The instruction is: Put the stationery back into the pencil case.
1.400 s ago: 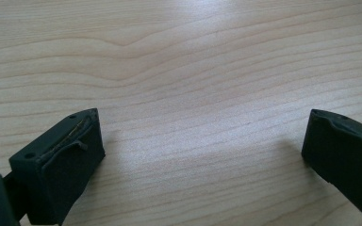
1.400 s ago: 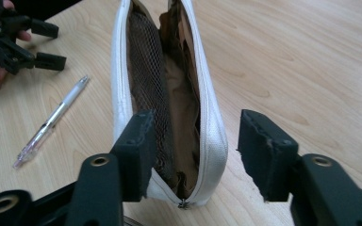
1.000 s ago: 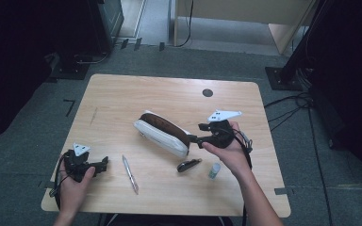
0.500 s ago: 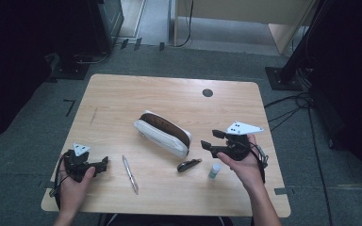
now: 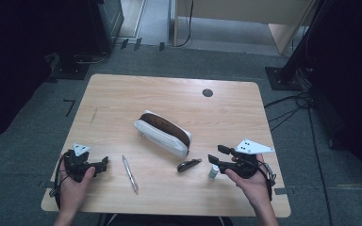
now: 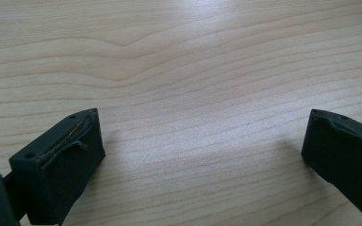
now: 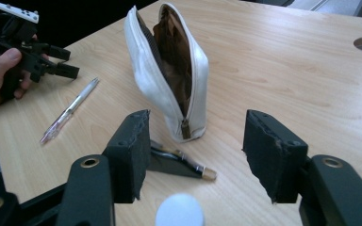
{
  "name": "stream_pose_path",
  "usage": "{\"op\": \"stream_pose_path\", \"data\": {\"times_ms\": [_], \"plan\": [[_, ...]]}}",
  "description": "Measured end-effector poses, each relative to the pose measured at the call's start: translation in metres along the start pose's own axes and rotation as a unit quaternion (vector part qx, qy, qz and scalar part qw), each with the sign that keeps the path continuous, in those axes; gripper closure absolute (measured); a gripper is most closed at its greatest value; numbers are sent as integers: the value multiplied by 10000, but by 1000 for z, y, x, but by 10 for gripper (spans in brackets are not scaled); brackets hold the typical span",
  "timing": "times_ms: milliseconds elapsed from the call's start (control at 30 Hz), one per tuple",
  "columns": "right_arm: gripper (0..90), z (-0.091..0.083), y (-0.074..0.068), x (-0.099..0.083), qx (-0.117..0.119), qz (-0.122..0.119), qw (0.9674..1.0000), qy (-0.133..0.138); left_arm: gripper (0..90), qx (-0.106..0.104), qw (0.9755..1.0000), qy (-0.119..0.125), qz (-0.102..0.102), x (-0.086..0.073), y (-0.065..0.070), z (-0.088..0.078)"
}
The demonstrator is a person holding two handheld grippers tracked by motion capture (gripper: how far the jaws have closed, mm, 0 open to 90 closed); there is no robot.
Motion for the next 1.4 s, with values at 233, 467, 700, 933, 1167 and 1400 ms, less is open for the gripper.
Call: {"op": "stream_pose_path", "data": {"times_ms": [233, 467, 700, 933, 1167, 1400], "plan": [[459, -6, -2, -16, 94, 119, 9999, 10, 0, 2, 10000, 3, 1, 0, 0, 0], [483, -12, -5, -25, 128, 188, 9997, 126, 0, 2, 10000, 3, 1, 0, 0, 0], [496, -9, -7, -35, 188, 203, 9995, 143, 0, -14, 10000, 0, 12, 0, 0, 0], [514, -6, -10, -45, 180, 68, 9997, 125, 0, -21, 10000, -7, 21, 0, 1, 0], [525, -6, -9, -51, 131, 45, 9998, 123, 0, -30, 10000, -4, 22, 0, 1, 0], [570, -3, -8, -55, 54, -48, 9999, 120, 0, -34, 10000, -1, 25, 0, 1, 0]]}}
Point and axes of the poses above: each handheld gripper's, and its own axes: z roughly forward along the jaws, x roughly out of its top, y roughly to its right, the point moved 8 cm from there along z, roughly forward along the jaws, and after that the axes turned 4 degrees about -x, right-handed, at the moved point
